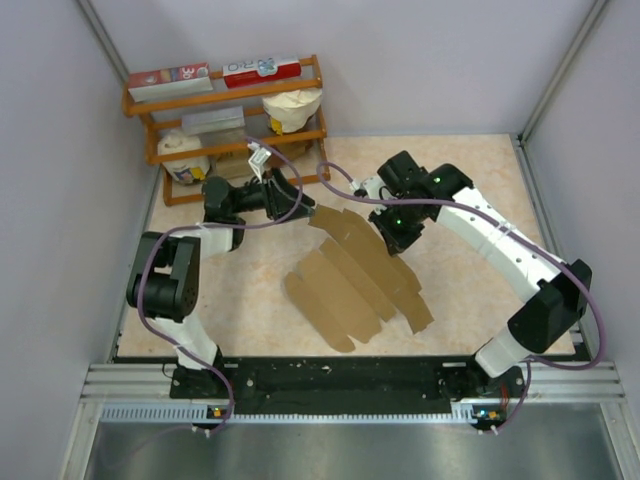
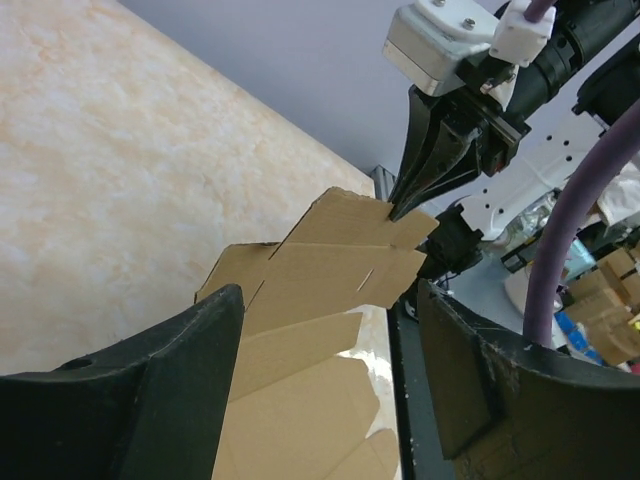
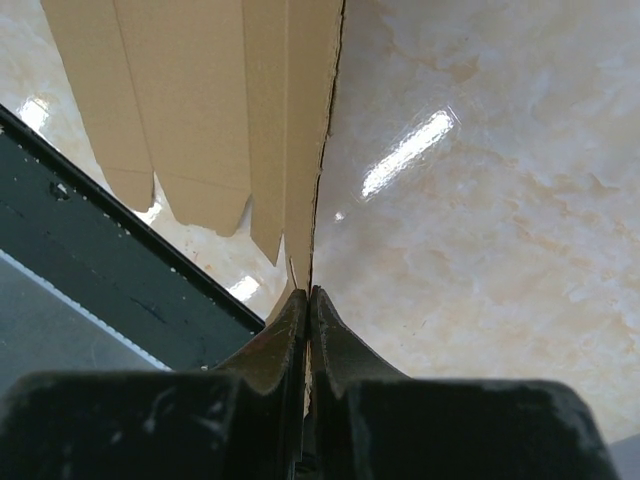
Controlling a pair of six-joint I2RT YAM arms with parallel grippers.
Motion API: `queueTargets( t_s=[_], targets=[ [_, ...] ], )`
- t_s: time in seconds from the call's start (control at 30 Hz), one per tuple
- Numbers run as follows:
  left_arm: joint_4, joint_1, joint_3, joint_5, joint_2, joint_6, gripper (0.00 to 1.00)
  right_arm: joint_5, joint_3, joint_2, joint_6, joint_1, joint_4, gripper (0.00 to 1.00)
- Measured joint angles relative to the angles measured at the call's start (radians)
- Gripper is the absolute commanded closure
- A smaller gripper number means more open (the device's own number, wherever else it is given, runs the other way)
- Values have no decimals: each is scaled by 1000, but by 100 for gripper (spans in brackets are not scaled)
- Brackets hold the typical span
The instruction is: Fold the paper box
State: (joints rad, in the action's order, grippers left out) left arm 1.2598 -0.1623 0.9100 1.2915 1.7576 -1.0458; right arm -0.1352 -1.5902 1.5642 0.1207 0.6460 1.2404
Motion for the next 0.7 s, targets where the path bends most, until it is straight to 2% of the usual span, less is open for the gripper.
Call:
queueTargets(
  t_s=[0.1, 0.17, 0.3, 0.37, 0.47, 0.7],
  targets=[
    [-26, -10, 0, 0, -6, 91, 24, -3, 0, 0, 0, 0, 0, 100],
    [-183, -21, 0, -33, -43, 248, 24, -5, 0, 0, 0, 1, 0, 100],
    [-616, -66, 59, -154, -134, 609, 24, -9, 7, 0, 0, 2, -3, 100],
    [-726, -89, 95, -194, -155, 719, 24, -9, 8, 0, 0, 2, -4, 100],
    [-808, -104, 104, -223, -164, 816, 24, -10, 8, 0, 0, 5, -5, 100],
    [-890, -100, 107, -246, -111, 901, 26, -17, 13, 0, 1, 8, -6, 100]
  ],
)
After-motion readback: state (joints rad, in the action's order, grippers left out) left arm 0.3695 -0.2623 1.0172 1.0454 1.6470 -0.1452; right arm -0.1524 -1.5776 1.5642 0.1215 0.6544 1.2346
